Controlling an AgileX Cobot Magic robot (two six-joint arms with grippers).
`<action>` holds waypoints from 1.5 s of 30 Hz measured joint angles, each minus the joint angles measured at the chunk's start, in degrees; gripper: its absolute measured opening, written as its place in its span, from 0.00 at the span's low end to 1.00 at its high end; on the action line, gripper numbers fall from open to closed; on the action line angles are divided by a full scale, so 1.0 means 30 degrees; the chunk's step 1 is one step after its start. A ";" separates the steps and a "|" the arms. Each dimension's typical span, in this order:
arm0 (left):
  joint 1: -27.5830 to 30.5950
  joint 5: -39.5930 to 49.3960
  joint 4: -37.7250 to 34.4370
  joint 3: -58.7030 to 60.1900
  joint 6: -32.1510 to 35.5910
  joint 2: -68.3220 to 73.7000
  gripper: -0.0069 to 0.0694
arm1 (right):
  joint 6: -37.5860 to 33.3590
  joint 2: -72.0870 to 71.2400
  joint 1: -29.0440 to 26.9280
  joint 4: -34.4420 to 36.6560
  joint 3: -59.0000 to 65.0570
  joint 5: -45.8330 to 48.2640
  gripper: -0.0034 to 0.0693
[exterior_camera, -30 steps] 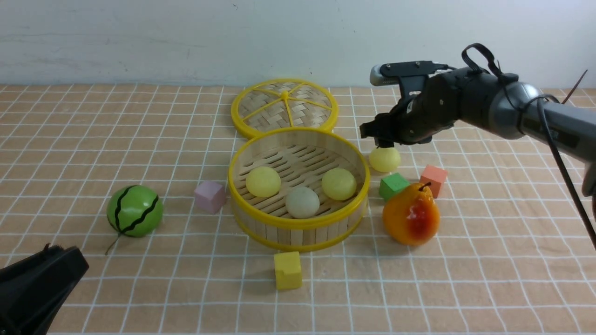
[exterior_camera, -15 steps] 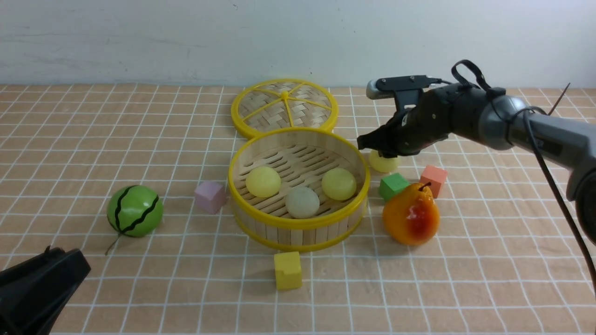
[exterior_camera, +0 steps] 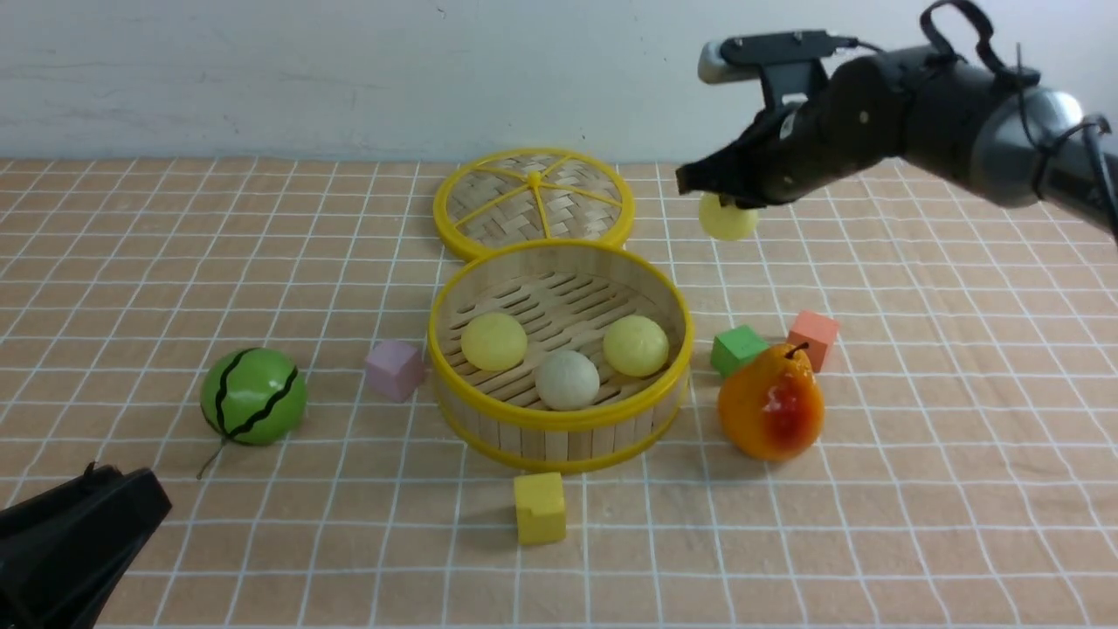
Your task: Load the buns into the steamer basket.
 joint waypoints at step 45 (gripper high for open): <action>0.0000 0.0038 0.0000 0.0000 0.0000 0.0000 0.40 | 0.0107 -1.0327 0.1526 0.1363 0.5033 1.2867 0.10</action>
